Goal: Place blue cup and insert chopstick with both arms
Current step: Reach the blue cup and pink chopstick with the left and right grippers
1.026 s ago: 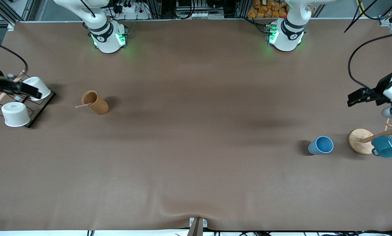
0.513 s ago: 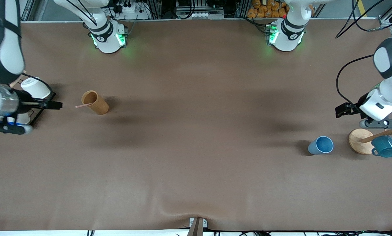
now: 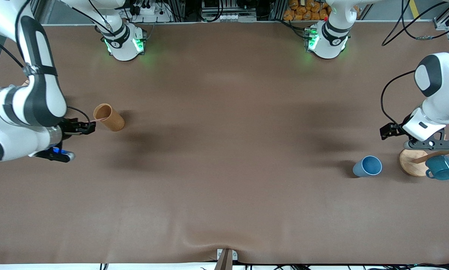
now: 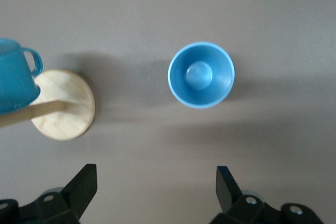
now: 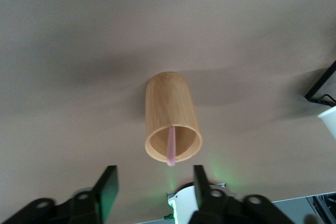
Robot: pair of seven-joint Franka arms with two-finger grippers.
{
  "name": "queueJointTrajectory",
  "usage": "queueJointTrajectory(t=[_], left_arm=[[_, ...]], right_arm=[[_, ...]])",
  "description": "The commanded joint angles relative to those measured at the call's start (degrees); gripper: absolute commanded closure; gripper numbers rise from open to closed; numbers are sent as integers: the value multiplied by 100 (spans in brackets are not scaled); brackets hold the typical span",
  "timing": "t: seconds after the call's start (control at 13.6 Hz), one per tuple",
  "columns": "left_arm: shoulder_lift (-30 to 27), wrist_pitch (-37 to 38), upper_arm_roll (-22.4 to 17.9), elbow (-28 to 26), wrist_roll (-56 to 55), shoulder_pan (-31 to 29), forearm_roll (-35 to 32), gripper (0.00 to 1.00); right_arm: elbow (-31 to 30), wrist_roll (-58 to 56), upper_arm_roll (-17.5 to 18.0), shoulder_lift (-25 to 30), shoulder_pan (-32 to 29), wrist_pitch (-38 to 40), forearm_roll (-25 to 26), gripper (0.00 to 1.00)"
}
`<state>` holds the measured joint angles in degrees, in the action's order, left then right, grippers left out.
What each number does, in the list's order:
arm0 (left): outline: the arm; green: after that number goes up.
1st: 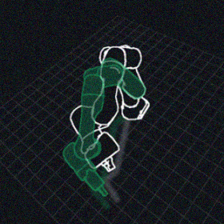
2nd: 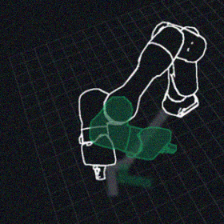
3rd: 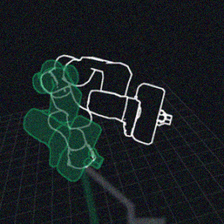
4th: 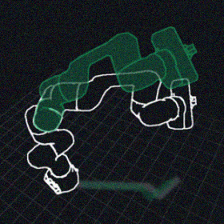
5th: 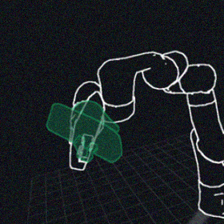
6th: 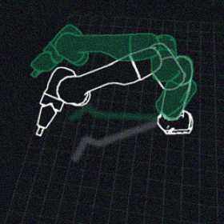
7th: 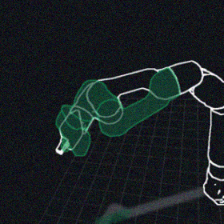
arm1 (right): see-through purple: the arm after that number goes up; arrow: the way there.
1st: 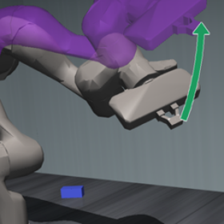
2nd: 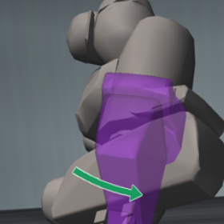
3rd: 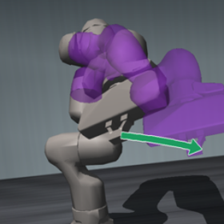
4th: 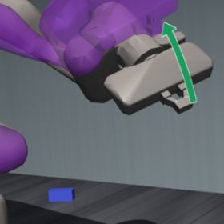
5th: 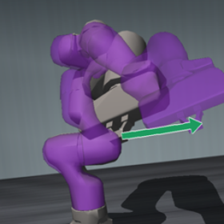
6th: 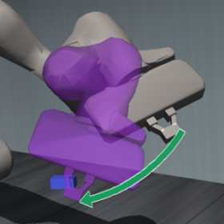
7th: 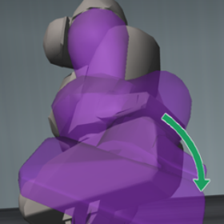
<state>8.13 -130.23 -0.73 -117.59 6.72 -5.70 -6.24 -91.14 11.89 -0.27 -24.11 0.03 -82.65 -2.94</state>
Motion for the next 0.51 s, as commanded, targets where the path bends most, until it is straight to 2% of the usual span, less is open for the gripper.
queueJointTrajectory(t=[0.0,0.29,0.37,0.44], left_arm=[[337,-449,55,113,-56,-45,-97,0],[934,-583,64,578,-83,-54,-26,0],[979,-583,73,623,-74,-63,-26,0],[1075,-635,64,658,-83,-63,-26,0]], right_arm=[[-26,138,-8,-75,-2,-85,-58,43],[-79,33,-8,-146,-64,-85,30,50],[-114,33,-8,-146,-73,-85,30,55],[-132,42,-8,-138,-82,-85,30,65]])
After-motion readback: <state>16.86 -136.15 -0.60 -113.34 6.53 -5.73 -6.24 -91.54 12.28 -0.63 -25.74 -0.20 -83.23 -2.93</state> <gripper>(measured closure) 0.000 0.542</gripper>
